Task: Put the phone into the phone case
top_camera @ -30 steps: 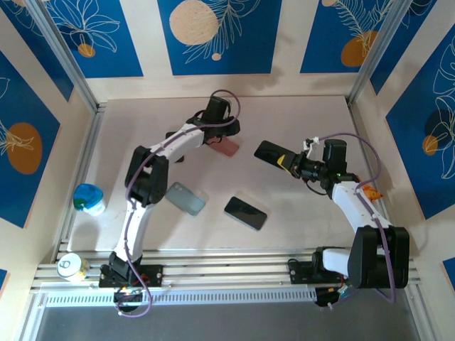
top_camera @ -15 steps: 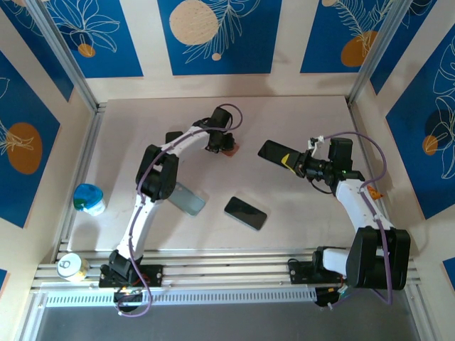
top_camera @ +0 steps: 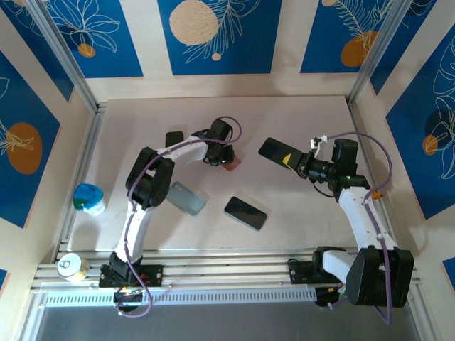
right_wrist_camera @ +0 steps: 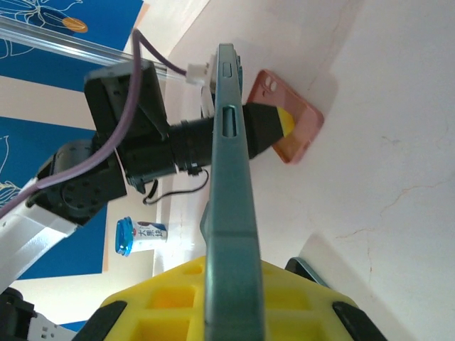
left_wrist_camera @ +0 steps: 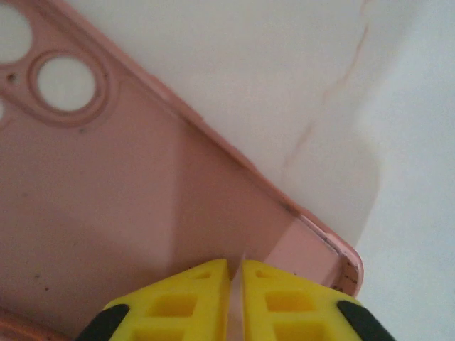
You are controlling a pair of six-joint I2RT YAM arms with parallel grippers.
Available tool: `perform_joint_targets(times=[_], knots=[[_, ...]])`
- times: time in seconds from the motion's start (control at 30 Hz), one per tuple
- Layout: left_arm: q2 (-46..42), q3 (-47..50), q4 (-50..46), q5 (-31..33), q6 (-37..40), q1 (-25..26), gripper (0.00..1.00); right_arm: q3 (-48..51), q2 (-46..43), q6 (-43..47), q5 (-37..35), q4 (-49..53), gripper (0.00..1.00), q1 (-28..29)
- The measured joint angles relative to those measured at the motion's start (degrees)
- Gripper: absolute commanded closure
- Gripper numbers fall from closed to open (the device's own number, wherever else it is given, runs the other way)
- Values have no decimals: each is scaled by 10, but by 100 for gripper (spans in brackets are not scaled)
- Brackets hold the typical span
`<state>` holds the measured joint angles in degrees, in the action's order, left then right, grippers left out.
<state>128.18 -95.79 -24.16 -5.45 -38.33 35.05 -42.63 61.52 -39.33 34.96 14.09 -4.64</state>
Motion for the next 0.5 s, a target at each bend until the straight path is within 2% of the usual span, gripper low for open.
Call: perform_joint_targets(times=[0.1, 0.37, 0.5], knots=[[-29, 51, 28, -6, -55, 13, 100, 3, -22, 0, 0, 8, 100, 0], [-65, 126, 103, 0, -198, 52, 100, 21, -87, 3, 2, 51, 100, -3], [-68, 140, 142, 2, -243, 57, 100, 27, -115, 9, 2, 76, 100, -3]])
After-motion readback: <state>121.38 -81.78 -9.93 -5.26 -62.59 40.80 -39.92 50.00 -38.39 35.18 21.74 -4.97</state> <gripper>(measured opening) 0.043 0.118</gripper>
